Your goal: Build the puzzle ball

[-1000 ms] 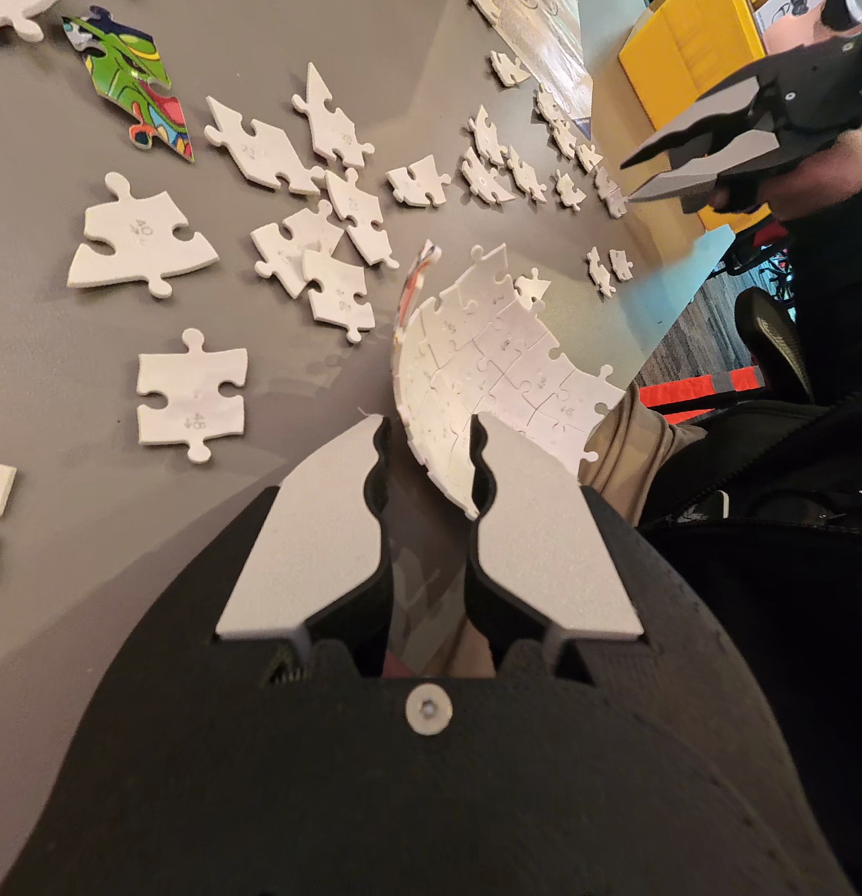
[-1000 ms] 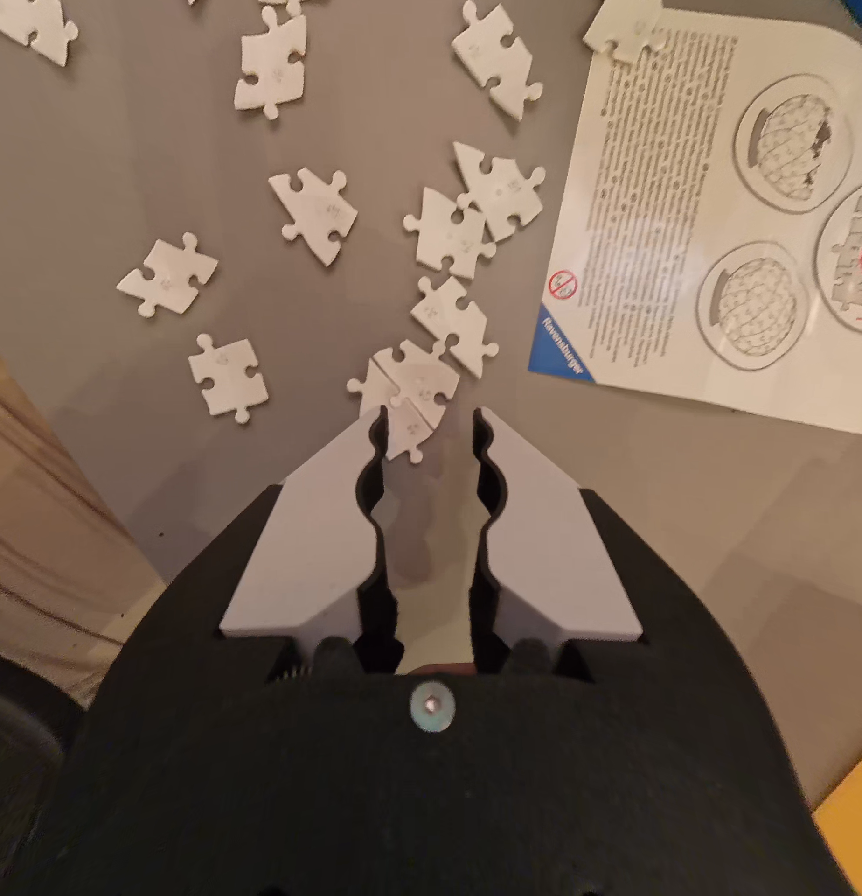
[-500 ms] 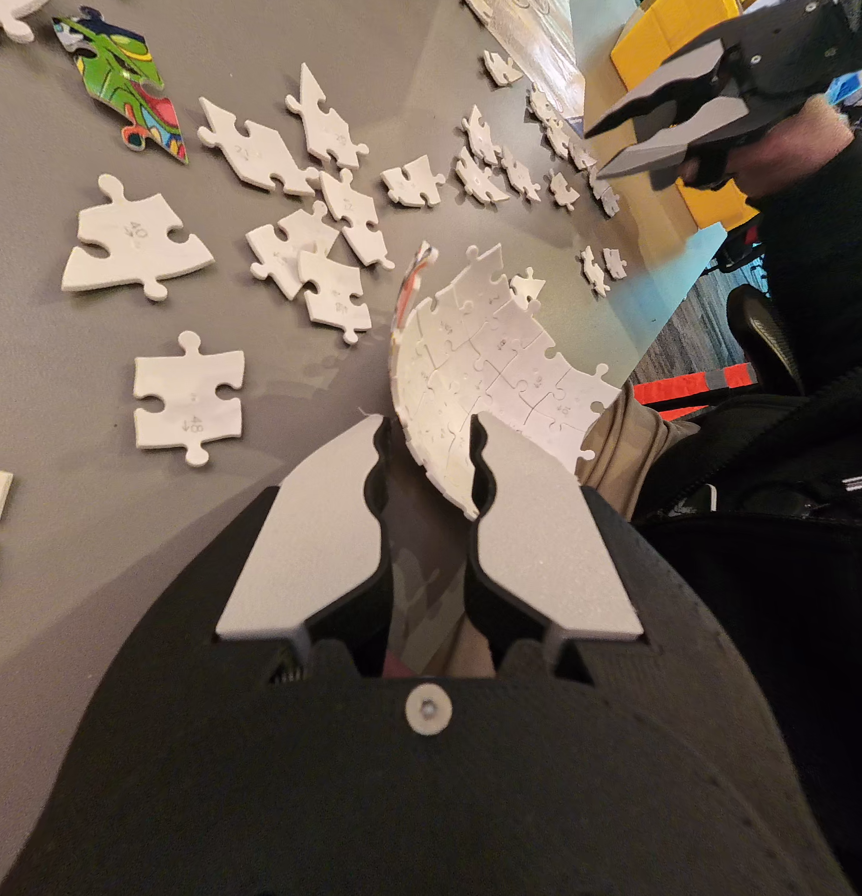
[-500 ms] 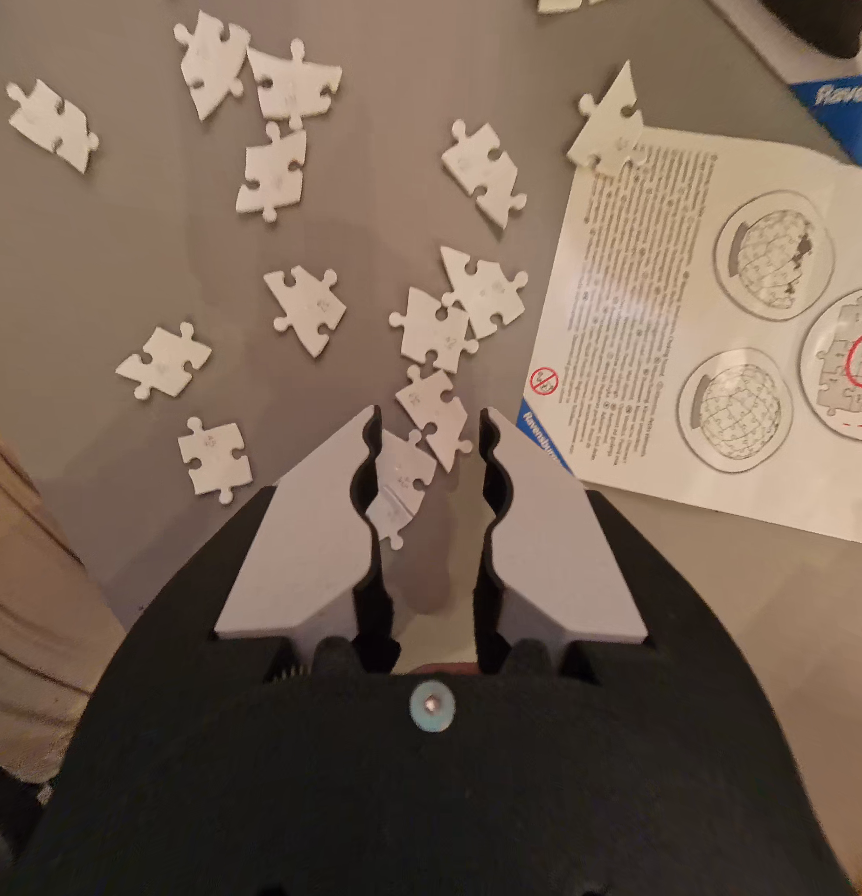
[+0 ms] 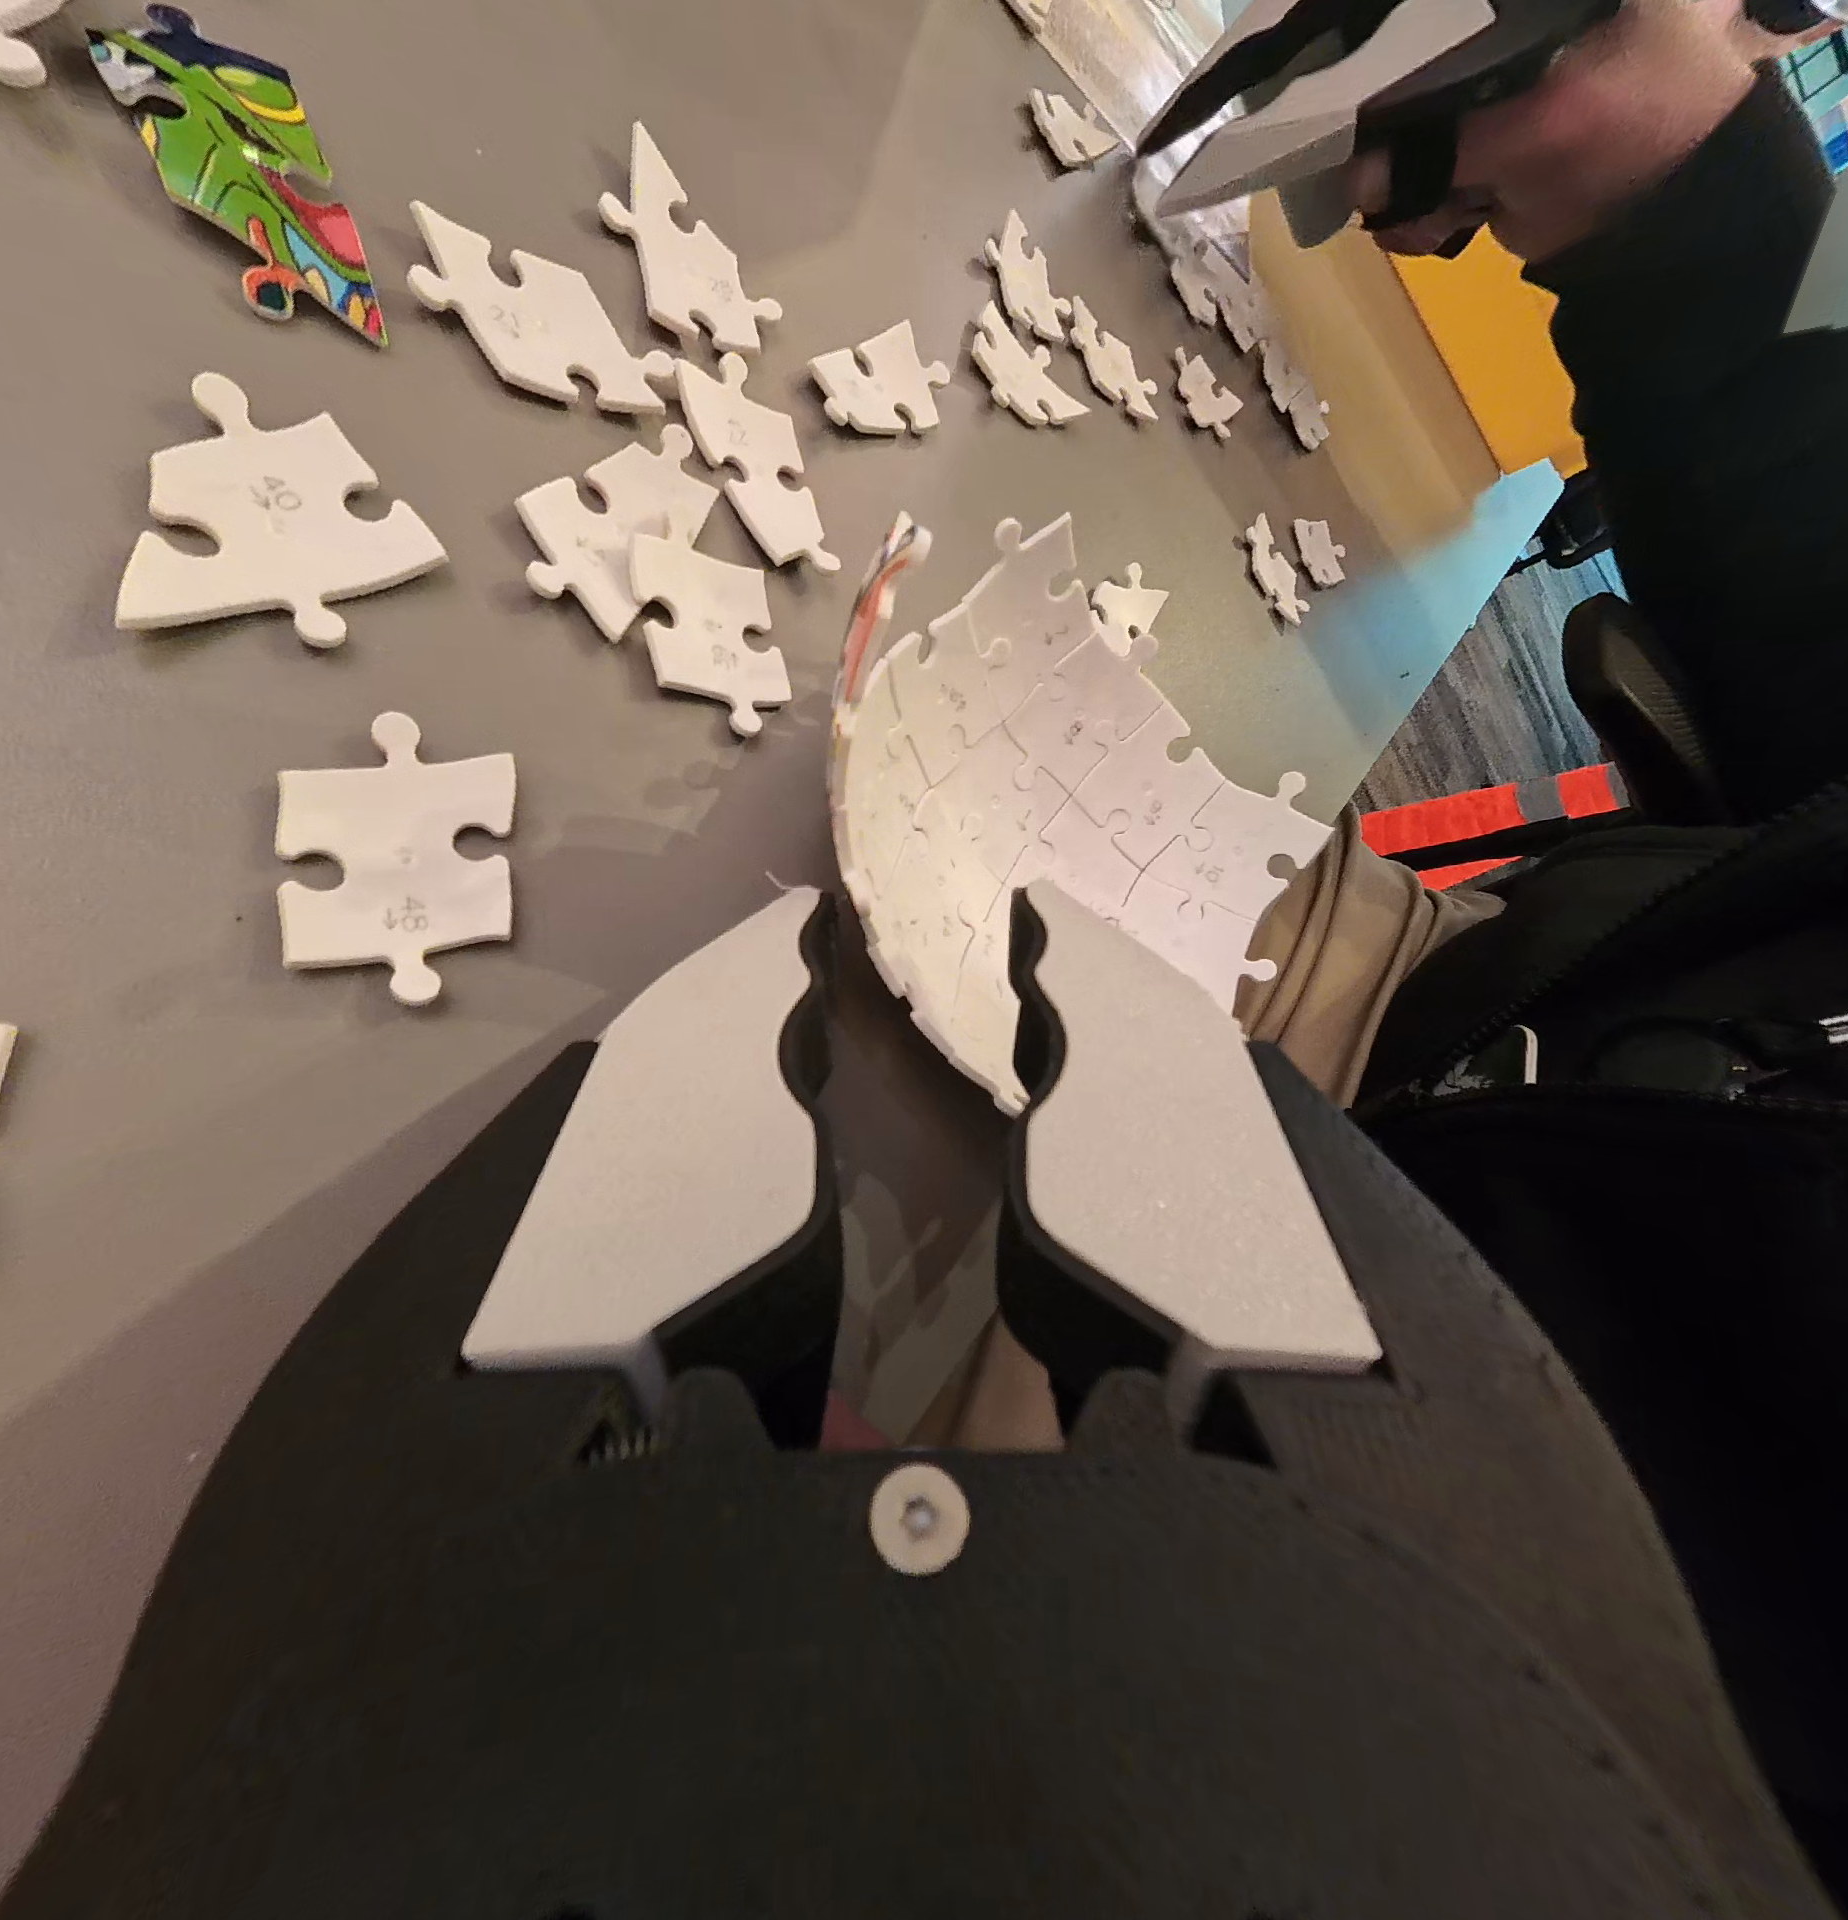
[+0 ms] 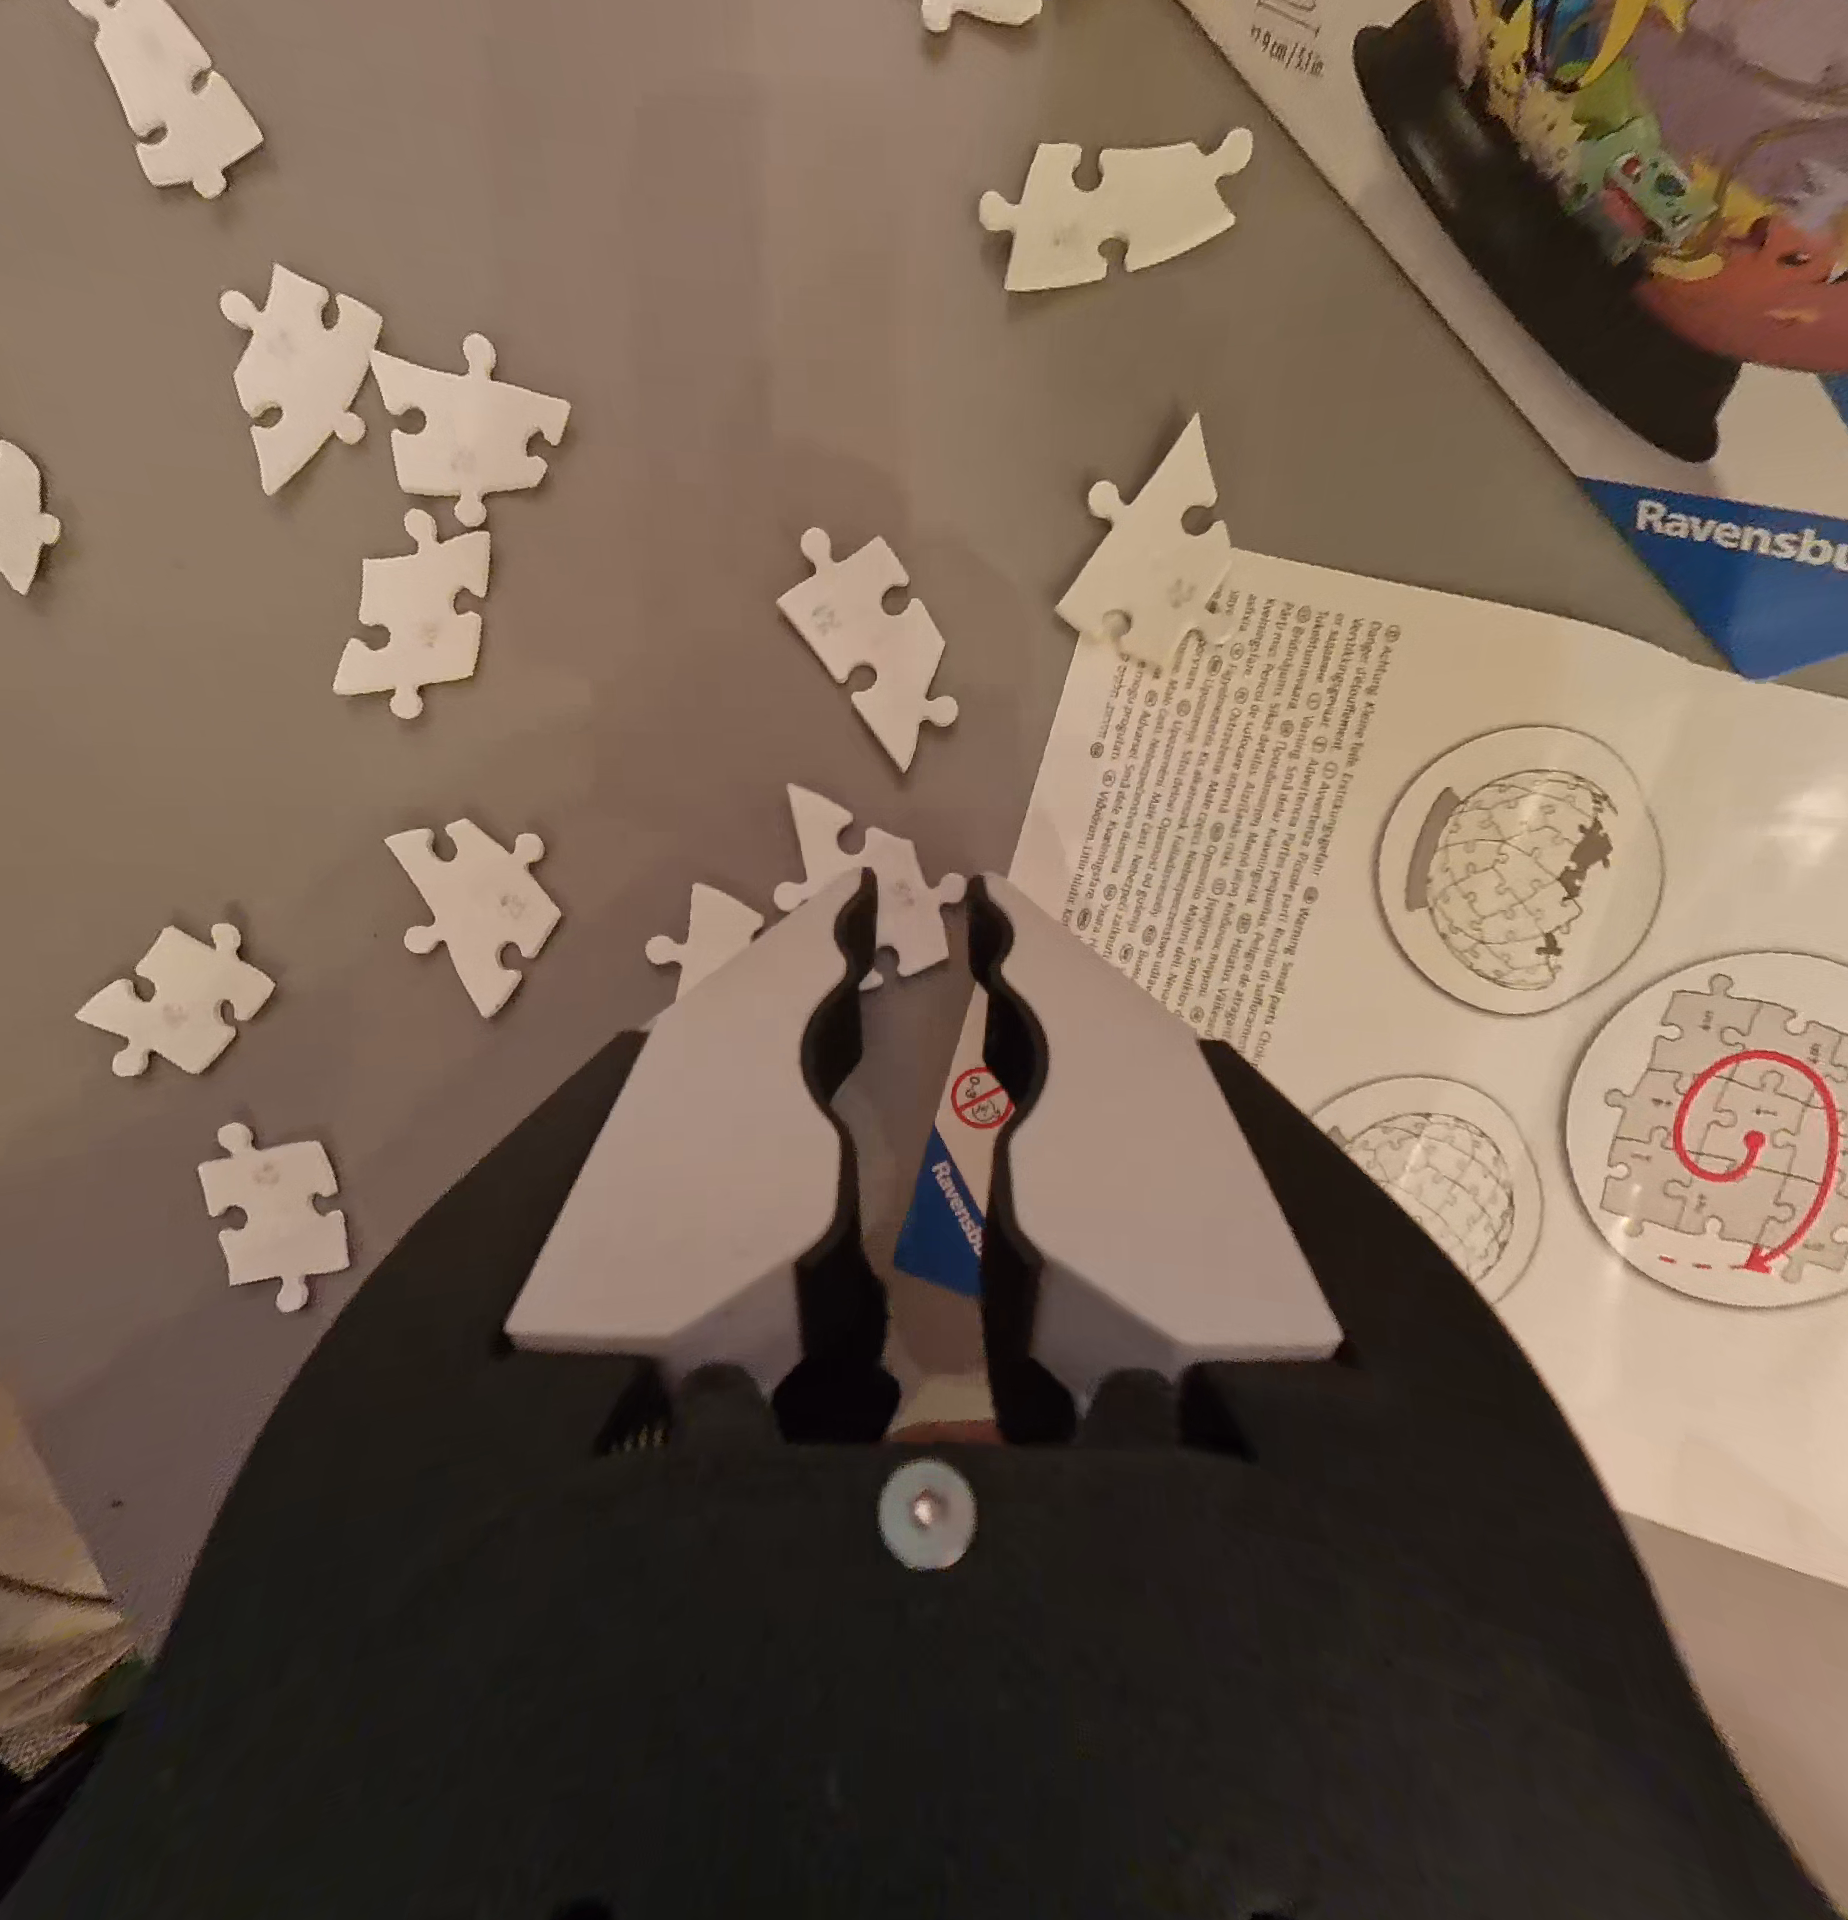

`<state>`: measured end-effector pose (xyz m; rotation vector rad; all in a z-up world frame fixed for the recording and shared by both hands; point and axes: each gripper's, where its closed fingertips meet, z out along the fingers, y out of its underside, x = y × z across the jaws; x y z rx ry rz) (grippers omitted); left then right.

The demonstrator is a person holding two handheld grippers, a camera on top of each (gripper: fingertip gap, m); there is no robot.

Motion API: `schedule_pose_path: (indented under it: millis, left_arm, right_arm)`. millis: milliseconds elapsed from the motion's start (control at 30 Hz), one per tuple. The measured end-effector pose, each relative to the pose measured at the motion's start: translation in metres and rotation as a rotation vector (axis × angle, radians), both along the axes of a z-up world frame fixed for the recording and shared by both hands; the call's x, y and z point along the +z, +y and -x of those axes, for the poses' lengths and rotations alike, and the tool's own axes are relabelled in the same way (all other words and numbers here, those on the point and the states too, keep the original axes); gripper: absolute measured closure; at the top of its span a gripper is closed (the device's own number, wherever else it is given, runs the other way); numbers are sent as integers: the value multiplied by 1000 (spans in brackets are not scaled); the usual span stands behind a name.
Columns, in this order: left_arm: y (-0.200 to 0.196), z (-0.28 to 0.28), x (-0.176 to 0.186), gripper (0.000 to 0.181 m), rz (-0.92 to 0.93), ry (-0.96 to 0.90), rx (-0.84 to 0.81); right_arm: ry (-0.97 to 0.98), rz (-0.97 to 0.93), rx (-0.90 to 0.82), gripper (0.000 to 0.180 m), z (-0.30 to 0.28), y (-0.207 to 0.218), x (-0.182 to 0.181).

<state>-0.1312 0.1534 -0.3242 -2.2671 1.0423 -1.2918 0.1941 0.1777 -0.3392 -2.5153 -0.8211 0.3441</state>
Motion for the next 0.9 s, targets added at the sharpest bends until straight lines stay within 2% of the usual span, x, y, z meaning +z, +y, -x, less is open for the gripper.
schedule_pose_path:
  millis: [100,200,400,700,900]
  left_arm:
    - [-1,0,0,149,-1,3,-6]
    - [-1,0,0,149,0,2,-6]
    - [-1,0,0,149,-2,4,-6]
    - [-1,0,-1,149,-2,8,-8]
    - [1,0,0,145,-3,7,3]
  right_arm:
    - [12,-6,0,167,2,2,0]
    - [32,-7,-18,178,1,1,1]
    - [85,-6,-30,178,5,-7,4]
    - [172,-57,-54,180,11,-14,28]
    - [284,-118,-64,180,34,-14,62]
